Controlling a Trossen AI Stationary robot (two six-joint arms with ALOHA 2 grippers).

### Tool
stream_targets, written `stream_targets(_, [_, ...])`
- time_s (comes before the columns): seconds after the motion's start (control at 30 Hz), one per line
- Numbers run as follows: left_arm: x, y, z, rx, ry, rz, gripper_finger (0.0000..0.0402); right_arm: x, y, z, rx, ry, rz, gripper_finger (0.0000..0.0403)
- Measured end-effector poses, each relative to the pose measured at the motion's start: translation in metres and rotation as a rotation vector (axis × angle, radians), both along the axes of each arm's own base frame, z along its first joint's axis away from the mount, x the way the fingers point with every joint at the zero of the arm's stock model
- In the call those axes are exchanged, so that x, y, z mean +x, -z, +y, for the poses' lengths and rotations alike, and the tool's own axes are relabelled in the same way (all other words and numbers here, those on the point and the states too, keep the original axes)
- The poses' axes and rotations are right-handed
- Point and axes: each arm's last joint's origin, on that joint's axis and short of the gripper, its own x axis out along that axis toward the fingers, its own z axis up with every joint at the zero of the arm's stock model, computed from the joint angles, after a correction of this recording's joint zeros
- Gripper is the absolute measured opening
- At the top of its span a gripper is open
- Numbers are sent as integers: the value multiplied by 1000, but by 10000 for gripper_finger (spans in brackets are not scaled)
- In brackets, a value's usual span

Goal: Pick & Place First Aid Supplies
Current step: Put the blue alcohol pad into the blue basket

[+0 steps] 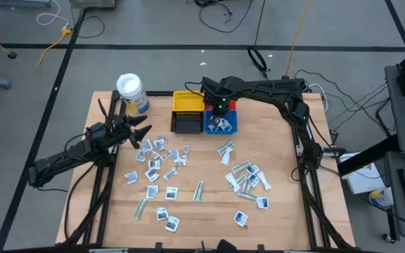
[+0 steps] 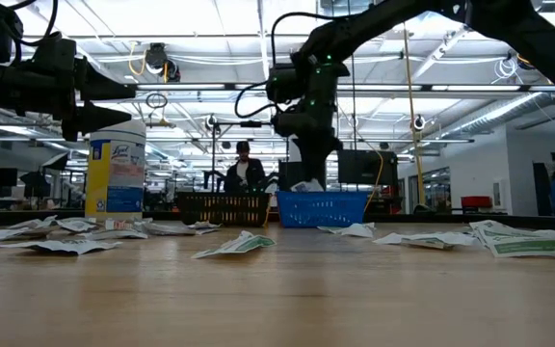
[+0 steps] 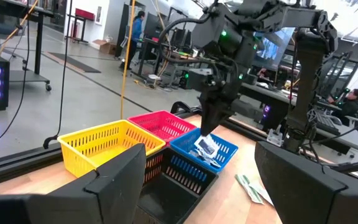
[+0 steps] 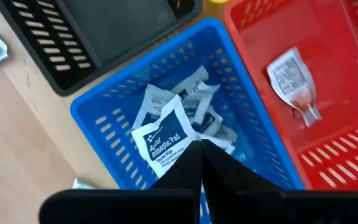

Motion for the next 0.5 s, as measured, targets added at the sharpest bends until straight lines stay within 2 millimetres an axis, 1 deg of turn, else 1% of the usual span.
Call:
stream_targets(0.13, [0,0,0,0,1,0,306,2,9,2,-2,-8,-8,0])
stream_targets(0.27, [0,0,0,0,0,0,306,2,9,2,-6,-12,-12,11])
stream_targets(0.37, [0,0,0,0,0,-1,306,2,9,2,0,-13,-9,41])
stream_targets(0.5, [0,0,0,0,0,0,306,1,9,3,4,-14,-3,108])
